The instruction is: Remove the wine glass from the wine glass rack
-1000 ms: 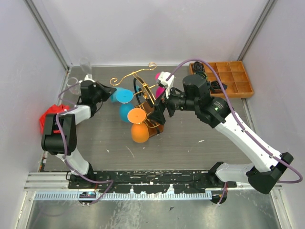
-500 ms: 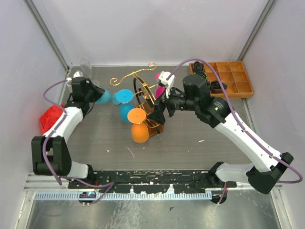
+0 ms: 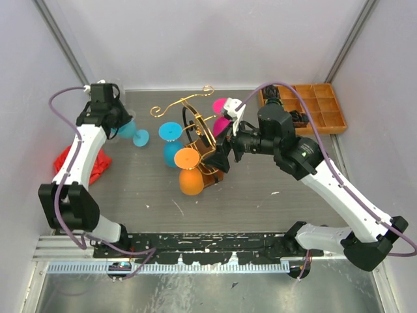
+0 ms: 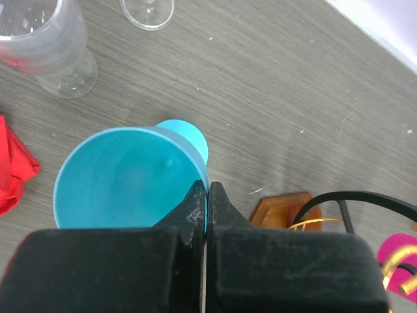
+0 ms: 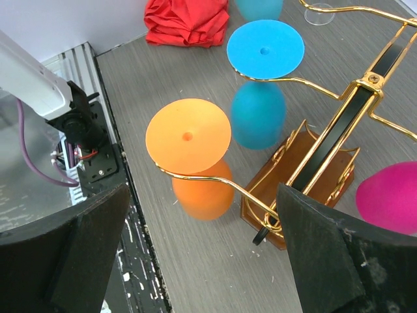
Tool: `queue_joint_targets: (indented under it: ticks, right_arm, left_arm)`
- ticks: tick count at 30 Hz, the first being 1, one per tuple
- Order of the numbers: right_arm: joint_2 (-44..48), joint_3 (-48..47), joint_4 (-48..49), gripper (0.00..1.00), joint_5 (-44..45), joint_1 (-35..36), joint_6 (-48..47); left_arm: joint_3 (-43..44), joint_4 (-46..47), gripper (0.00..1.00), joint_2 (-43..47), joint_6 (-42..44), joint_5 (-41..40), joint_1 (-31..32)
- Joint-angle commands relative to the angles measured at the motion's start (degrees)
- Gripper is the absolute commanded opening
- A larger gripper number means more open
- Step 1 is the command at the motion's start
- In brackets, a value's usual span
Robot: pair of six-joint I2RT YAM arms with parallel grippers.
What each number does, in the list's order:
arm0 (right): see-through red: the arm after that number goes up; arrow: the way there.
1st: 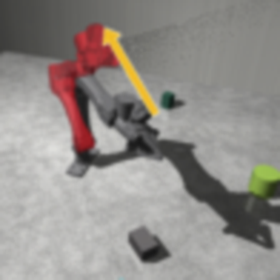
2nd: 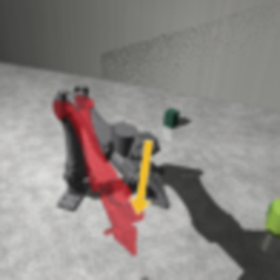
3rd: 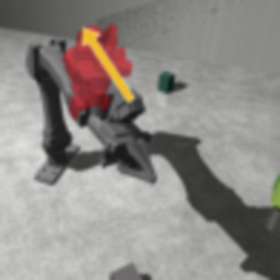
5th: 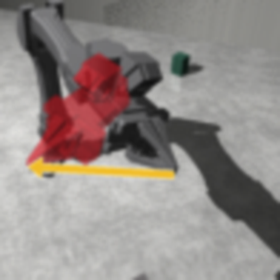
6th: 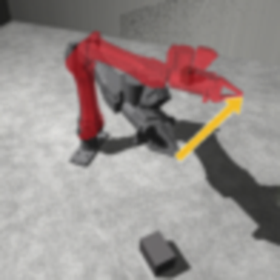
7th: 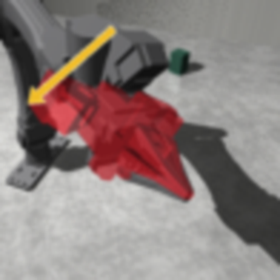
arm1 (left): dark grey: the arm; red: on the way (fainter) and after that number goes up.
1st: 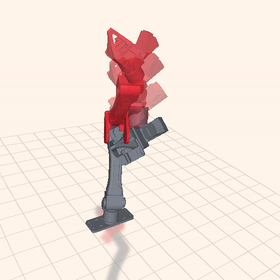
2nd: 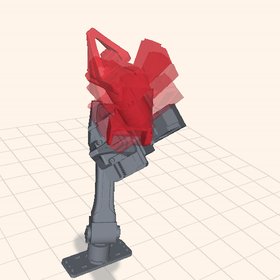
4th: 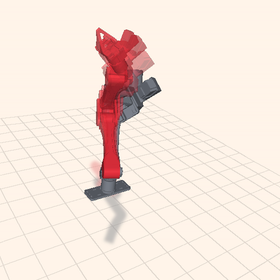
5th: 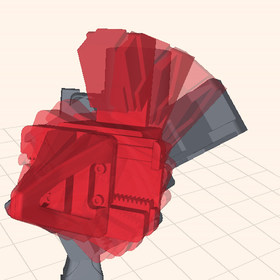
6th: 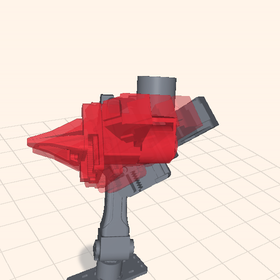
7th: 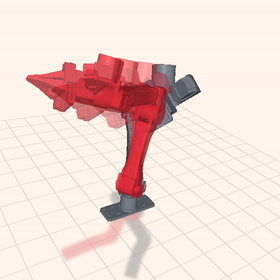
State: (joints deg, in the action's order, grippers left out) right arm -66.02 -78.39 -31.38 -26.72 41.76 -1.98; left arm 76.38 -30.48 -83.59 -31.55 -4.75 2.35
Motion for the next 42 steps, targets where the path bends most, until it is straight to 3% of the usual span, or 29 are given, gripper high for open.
queue_joint_targets:
  ticks: [1,27,31,34,38,42]
  right_arm:
    - [1.6,-0.1,2.8,1.0,-0.7,-0.1,0.9]
    - [1.3,0.7,2.6,1.0,0.0,-0.1,0.8]
    - [1.1,0.4,2.3,1.0,0.0,-0.1,0.7]
    - [0.7,0.1,2.1,1.0,0.0,-0.2,0.4]
    - [0.3,-0.1,2.3,1.0,-0.3,-0.1,0.6]
    - [0.0,-0.3,2.6,1.0,-0.5,-0.1,1.0]
  left_arm:
    - [7.1,-12.8,0.0,-6.7,5.1,-0.8,-0.2]
    - [20.4,-16.5,0.01,-22.2,12.7,-9.4,-0.4]
    - [20.9,-17.5,0.24,-23.0,12.4,-7.9,-0.4]
    - [19.0,-17.0,0.36,-21.1,11.7,-7.2,-0.4]
    - [18.0,-16.3,0.45,-18.8,10.6,-7.0,-0.4]
    - [18.4,-18.4,0.47,-16.5,9.8,-6.4,-0.4]
